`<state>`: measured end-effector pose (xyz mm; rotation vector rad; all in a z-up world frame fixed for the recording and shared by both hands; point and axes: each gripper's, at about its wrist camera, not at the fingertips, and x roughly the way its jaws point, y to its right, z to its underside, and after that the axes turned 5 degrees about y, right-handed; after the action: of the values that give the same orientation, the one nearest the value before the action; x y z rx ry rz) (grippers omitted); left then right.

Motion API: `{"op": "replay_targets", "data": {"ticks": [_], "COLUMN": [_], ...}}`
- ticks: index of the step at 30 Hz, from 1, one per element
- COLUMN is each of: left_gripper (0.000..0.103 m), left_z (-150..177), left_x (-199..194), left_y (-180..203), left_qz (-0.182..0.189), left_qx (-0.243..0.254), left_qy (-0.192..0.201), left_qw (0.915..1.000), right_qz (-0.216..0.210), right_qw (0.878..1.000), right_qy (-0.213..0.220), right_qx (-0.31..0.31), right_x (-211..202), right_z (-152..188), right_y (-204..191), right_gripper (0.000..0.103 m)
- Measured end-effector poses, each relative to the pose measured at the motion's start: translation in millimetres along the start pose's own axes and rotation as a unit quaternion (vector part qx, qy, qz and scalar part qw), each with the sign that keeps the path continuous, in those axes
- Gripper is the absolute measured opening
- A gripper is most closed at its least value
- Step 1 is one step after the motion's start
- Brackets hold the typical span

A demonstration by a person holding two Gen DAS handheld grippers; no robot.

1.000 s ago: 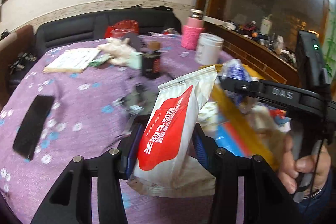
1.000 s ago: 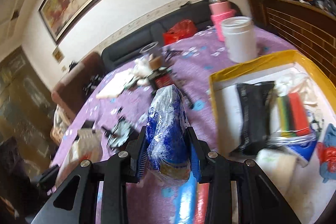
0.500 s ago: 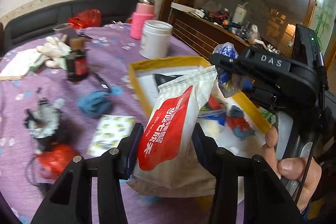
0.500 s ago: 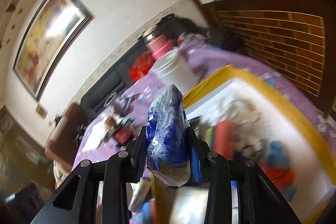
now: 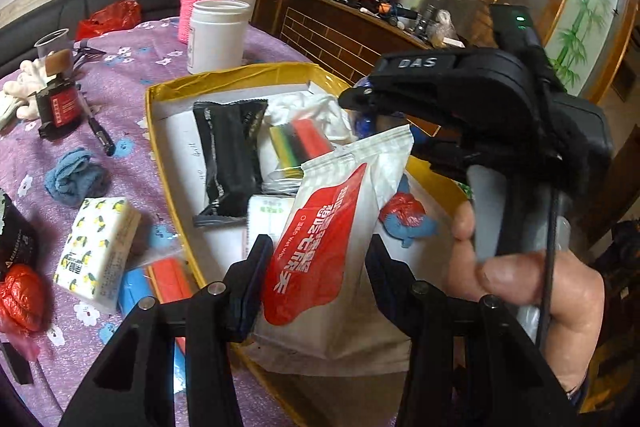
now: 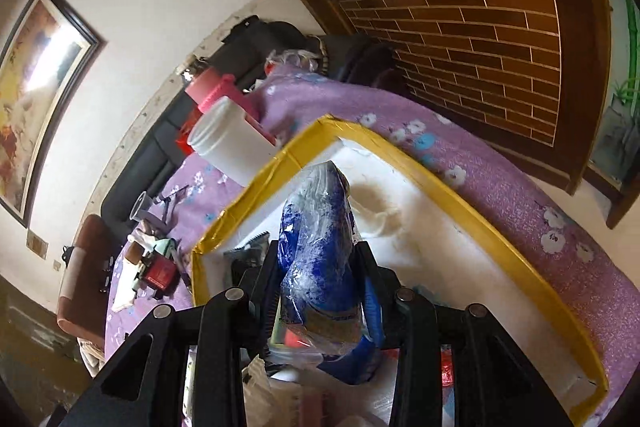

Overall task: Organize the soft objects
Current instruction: 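Open the left tool to drop the white-red pack while the right tool drops the blue bag in the tray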

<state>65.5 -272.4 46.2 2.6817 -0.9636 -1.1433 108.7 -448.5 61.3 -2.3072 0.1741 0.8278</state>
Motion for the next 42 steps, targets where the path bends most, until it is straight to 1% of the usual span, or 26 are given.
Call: {"op": "replay_targets", "data": {"ticks": [3, 5, 7, 8, 9, 10, 16, 19, 24, 25, 28, 30, 36, 39, 42], "left_gripper": [0.046, 0.048, 0.049, 0.053, 0.056, 0.058, 0.058, 0.058, 0.059, 0.059, 0.059, 0.059, 0.059, 0.059, 0.059], "left_z": [1, 0, 0, 0, 1, 0, -2, -3, -4, -5, -4, -1, 11, 20, 30], "left_x": [-1, -1, -1, -1, -3, -4, -14, -21, -38, -41, -51, -58, -83, -97, -113], "left_y": [-1, -2, -2, -2, -2, -2, 3, 8, 8, 7, 4, 0, -26, -48, -75], "left_qz": [0.007, 0.012, 0.017, 0.018, 0.02, 0.023, 0.028, 0.024, 0.017, 0.016, 0.009, 0.003, -0.027, -0.05, -0.076], "left_qx": [0.001, -0.003, -0.003, -0.002, -0.003, -0.005, 0.0, 0.005, 0.008, 0.008, 0.01, 0.013, 0.013, 0.002, -0.009], "left_qy": [0.001, 0.0, 0.0, 0.0, 0.001, 0.003, 0.017, 0.022, 0.026, 0.028, 0.033, 0.033, 0.036, 0.035, 0.036], "left_qw": [1.0, 0.9999, 0.9999, 0.9998, 0.9998, 0.9997, 0.9995, 0.9995, 0.9995, 0.9994, 0.9994, 0.9994, 0.9989, 0.9982, 0.9964], "right_qz": [0.005, 0.011, 0.016, 0.023, 0.026, 0.028, 0.027, 0.029, 0.019, 0.016, -0.012, -0.023, -0.068, -0.102, -0.125], "right_qw": [1.0, 1.0, 1.0, 1.0, 1.0, 0.999, 0.998, 0.997, 0.996, 0.995, 0.993, 0.991, 0.983, 0.975, 0.968], "right_qy": [-0.003, -0.007, -0.006, -0.001, 0.004, 0.01, 0.049, 0.071, 0.087, 0.09, 0.104, 0.103, 0.081, 0.059, 0.033], "right_qx": [-0.003, -0.006, -0.01, -0.014, -0.016, -0.016, -0.013, -0.016, -0.026, -0.032, -0.055, -0.079, -0.152, -0.191, -0.217], "right_x": [1, 5, 7, 5, 4, 3, -12, -21, -29, -30, -37, -37, -30, -26, -20], "right_z": [0, -1, 0, -1, -1, -1, -5, -6, -5, -3, 2, 7, 31, 47, 61], "right_y": [-1, 1, -1, -2, -5, -5, -4, -6, -13, -16, -30, -41, -79, -98, -110], "right_gripper": [0.039, 0.041, 0.052, 0.056, 0.062, 0.065, 0.065, 0.065, 0.065, 0.065, 0.065, 0.065, 0.065, 0.065, 0.065]}}
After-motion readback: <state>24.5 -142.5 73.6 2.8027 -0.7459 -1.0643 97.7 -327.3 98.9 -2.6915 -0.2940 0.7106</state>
